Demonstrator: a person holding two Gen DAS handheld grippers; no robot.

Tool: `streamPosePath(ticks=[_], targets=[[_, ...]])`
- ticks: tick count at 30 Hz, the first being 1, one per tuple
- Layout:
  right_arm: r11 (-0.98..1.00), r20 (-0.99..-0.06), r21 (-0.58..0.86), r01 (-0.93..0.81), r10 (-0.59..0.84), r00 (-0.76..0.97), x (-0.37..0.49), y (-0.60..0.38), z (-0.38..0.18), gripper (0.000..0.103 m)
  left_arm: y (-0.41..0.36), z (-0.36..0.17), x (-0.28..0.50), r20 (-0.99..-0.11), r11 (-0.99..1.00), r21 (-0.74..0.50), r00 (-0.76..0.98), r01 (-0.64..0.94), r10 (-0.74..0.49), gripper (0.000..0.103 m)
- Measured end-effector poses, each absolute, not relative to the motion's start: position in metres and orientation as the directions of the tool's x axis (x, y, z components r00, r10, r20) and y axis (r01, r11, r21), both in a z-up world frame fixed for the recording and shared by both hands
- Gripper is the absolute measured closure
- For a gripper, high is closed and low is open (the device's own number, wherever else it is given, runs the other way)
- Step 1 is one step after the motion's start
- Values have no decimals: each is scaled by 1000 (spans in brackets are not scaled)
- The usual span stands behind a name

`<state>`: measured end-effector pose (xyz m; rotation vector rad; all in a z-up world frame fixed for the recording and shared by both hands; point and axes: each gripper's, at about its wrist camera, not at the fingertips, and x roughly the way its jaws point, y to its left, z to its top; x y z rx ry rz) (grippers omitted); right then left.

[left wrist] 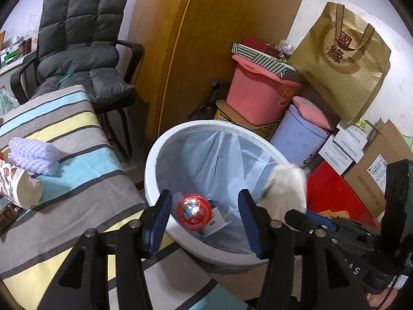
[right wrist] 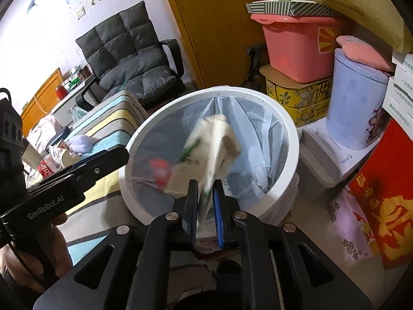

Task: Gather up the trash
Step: 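Carry both items over the white bin and open both grippers to drop them, then move both tools back over the table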

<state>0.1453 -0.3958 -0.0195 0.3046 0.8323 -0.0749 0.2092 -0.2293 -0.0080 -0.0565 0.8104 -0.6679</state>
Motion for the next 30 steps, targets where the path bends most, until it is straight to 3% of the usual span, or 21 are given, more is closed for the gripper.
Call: streamPosePath(ticks=[12,28,30], targets=[[953,-708,260,159,76,702,141,-389,-11,67,-201,3,197,-635,834,-264,564,485,-529,47],[969,-697,236,-76,224,681,136,-319,-8,66,-117,-1,155,-659,924,-220,651,314,-378,44],[965,-693,238,-114,251,676,136,-310,-8,55,-107,-3,151,-658,929,-221,658,297,-367,44]])
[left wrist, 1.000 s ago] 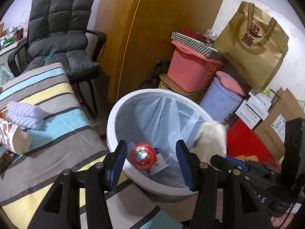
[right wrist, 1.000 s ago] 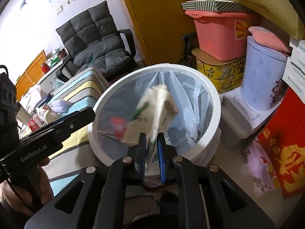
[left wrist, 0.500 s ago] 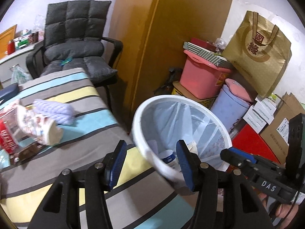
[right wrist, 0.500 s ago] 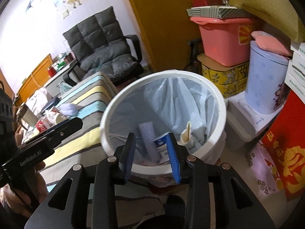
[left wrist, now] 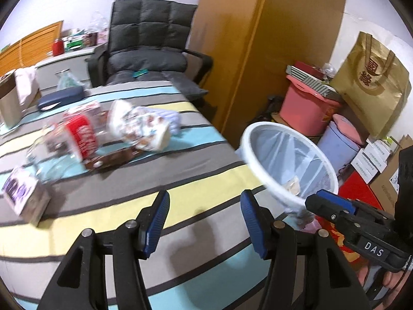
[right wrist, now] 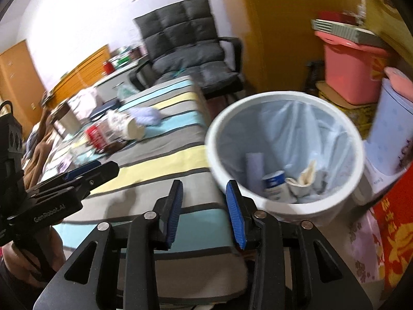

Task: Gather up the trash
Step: 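Move both tools back over the table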

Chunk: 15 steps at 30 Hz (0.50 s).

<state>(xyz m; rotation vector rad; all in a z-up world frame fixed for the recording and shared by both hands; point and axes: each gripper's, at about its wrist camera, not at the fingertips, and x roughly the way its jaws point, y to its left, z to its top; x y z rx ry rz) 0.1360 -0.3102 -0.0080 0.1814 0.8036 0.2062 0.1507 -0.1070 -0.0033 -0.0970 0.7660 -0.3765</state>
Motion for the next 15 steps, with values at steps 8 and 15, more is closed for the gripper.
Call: streamPosePath(ticks=[8,15], targets=[[942,-685,239,-235,335,647,134,-273,-6,46,-61,-5,131,-643,953,-205,703,225,-304,43],[922,-691,214,-324,377,616,132,-243,-6,46,-23,-6,114,-640,971,-176,731,162,-238,43]])
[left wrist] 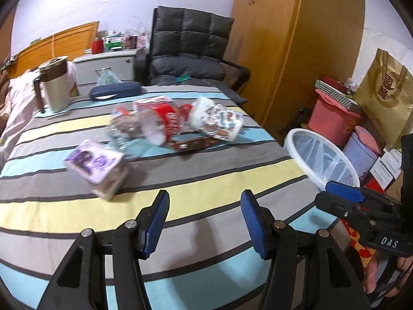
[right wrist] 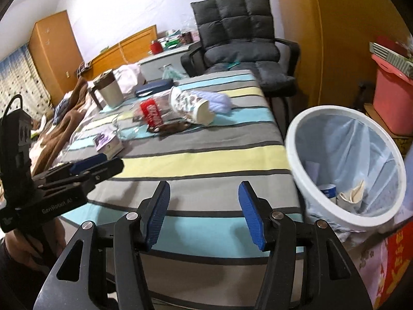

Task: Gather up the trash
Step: 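Move both tools back over the table, then grasp the patterned paper cup with the right gripper while the left gripper grasps the purple juice carton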

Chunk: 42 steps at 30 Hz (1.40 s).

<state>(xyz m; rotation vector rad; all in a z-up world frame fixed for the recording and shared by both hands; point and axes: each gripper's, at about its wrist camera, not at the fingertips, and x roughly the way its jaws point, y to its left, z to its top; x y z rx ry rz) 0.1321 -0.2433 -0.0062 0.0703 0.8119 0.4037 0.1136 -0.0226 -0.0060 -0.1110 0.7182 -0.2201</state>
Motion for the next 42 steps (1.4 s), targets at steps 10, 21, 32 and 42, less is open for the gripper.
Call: streamPosePath(ticks=[10,21,32,42], targets=[[904,-701,196,-381,400,591,129,-222,-8,46,17,-16,97,-678,986,-160,719,57,-151,44],[894,-702,157,-419,399,590,140,-208,-3,46,47,-18,106,-689,975,-219,712,-30,-133,44],[896,-693,120,-428,384,610,173,-202,3,46,60,-32,153,-734,975,-198,674,-102,-79,44],[897,-699,96,-433,370,612,210,-204,-1,46,91,-42,166,-756,967,-191,654,-166,-37,44]])
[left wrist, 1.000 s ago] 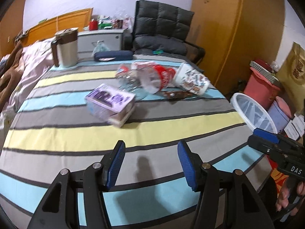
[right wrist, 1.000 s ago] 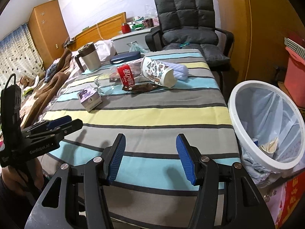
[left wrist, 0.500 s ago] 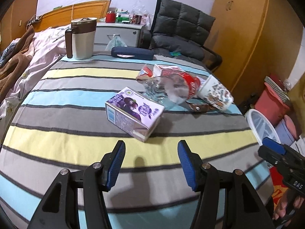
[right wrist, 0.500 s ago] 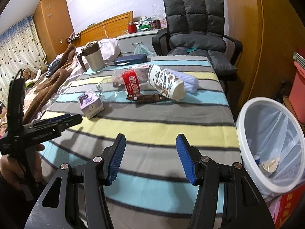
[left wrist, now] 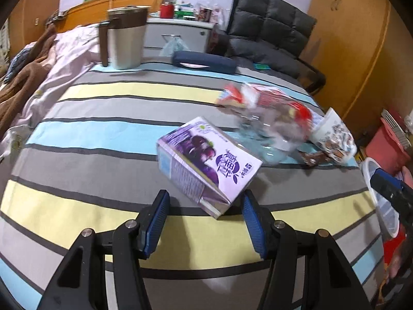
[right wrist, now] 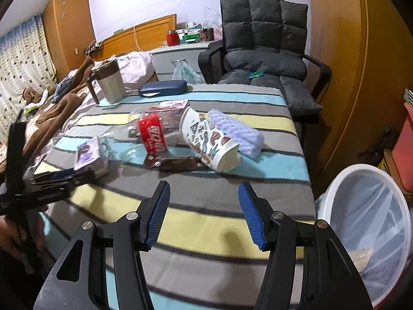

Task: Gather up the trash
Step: 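Grasp the patterned paper cup with the right gripper while the left gripper grasps the purple juice carton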

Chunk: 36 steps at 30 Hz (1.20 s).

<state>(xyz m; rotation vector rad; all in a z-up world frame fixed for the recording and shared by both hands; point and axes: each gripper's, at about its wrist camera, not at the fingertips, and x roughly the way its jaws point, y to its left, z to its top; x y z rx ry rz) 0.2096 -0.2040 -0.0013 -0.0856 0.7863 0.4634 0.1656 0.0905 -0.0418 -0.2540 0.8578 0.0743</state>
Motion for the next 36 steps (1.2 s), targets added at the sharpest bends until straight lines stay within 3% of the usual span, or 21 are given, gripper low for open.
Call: streamPosePath(ticks=[7,10,15,31,34,36], targets=[[886,-694,94,-454,385,608,227,-206,-3,46,124,-29,148,-728,944,-217,686,-247,12,42],[879,-690,100,-467,399,603,235,-206,-3,46,118,-21,151,-703,940,-256,711,-223,-23,30],[873,-690,87,-479,400,604,246,-206,-4,46,106,-21,174,-705,941,-256,708,-222,-25,26],[831,-720,97,-547,438,538,258,-194,-13,46,123,-41,183,-751,935,-202,659,-290,42,27],[828,-733,105,-551,439,520,260,-191,-16,46,124,-44,186,-761,935,-207,648,-288,31,31],[825,-738,100,-556,436,515,260,-189,-18,58,123,-46,187,-768,938,-194,639,-287,37,33]])
